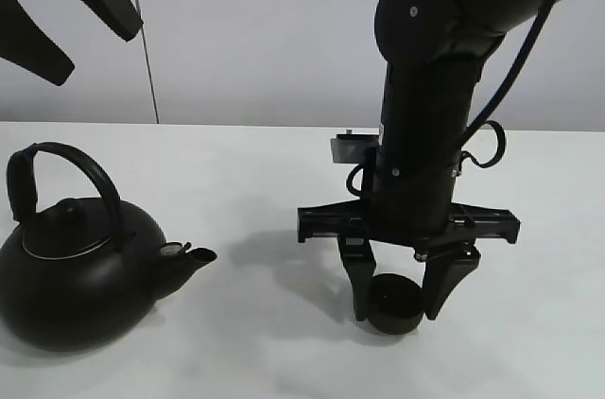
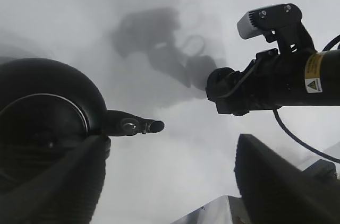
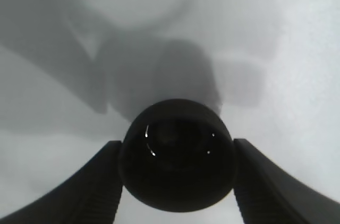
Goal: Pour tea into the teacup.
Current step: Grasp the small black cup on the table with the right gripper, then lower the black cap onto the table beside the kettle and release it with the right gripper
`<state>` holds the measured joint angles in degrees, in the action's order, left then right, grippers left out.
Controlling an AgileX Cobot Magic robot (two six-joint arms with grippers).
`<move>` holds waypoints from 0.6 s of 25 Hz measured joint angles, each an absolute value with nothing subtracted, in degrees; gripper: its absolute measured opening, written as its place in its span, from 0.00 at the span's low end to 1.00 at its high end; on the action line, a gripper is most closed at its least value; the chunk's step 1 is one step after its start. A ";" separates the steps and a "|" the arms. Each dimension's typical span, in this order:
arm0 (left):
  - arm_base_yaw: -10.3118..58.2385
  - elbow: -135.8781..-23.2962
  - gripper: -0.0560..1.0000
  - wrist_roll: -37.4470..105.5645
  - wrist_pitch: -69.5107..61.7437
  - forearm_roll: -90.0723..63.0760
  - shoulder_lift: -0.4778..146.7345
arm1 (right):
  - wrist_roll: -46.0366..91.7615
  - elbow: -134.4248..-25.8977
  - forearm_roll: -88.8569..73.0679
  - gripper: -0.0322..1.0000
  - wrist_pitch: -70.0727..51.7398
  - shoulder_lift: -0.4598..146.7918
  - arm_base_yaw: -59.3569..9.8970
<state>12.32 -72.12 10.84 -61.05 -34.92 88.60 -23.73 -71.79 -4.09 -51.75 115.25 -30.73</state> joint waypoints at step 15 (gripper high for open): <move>12.32 -72.12 0.53 10.84 -61.05 -34.92 88.60 | -15.44 -84.72 -11.47 0.42 -57.96 115.40 -32.15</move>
